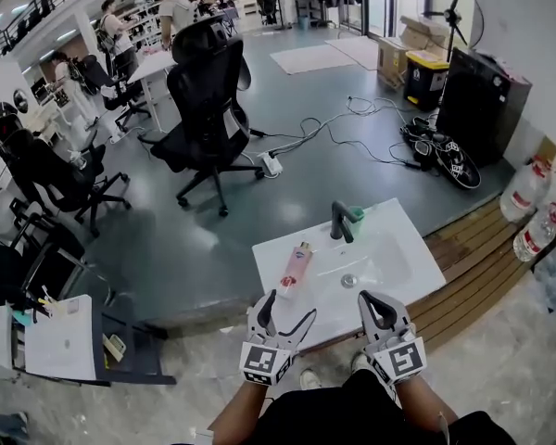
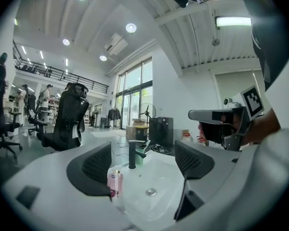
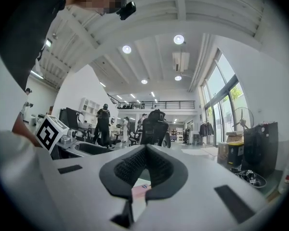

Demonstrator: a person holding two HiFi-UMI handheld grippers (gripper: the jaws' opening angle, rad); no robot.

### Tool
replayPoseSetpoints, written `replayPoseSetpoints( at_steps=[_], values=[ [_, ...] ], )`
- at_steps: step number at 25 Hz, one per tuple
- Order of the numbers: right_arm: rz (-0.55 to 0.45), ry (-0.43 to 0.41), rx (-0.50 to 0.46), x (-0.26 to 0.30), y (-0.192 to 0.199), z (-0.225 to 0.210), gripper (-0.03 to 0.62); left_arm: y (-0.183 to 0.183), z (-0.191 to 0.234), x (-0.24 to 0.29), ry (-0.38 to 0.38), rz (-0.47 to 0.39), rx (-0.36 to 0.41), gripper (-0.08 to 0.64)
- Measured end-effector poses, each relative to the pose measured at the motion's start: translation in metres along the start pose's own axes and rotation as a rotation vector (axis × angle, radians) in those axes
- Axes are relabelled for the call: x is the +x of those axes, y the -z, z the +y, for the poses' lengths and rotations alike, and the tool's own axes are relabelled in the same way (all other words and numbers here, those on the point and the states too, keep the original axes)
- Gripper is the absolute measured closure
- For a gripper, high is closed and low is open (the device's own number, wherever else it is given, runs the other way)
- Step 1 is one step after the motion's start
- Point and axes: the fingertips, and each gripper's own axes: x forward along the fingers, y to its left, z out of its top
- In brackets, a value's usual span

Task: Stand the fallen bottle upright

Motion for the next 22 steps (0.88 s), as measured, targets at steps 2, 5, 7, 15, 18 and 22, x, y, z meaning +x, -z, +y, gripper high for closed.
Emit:
replayPoseSetpoints(
  at_steps=[2, 5, 7, 15, 18, 22],
  values=[
    [0.008, -0.007, 0.007, 0.008, 0.005, -0.005, 0.577, 0.003, 0.006, 0.006, -0.007, 0.012, -0.003, 0.153],
    [0.003, -0.025, 0.021, 0.024, 0.011, -0.018, 0.577, 0.008, 0.013, 0.021, -0.020, 0.035, -0.009, 0.153],
    [0.005, -0.050, 0.036, 0.038, 0.013, -0.027, 0.577, 0.010, 0.019, 0.032, -0.039, 0.044, -0.016, 0.152],
    [-0.011, -0.143, 0.062, 0.100, 0.011, -0.069, 0.577, 0.015, 0.043, 0.086, -0.112, 0.099, 0.000, 0.153],
    [0.017, -0.182, 0.061, 0.118, 0.017, -0.083, 0.577, 0.024, 0.052, 0.108, -0.122, 0.160, -0.007, 0.153],
    [-0.003, -0.221, 0.080, 0.137, 0.018, -0.097, 0.577, 0.046, 0.063, 0.127, -0.131, 0.232, -0.047, 0.153]
  ],
)
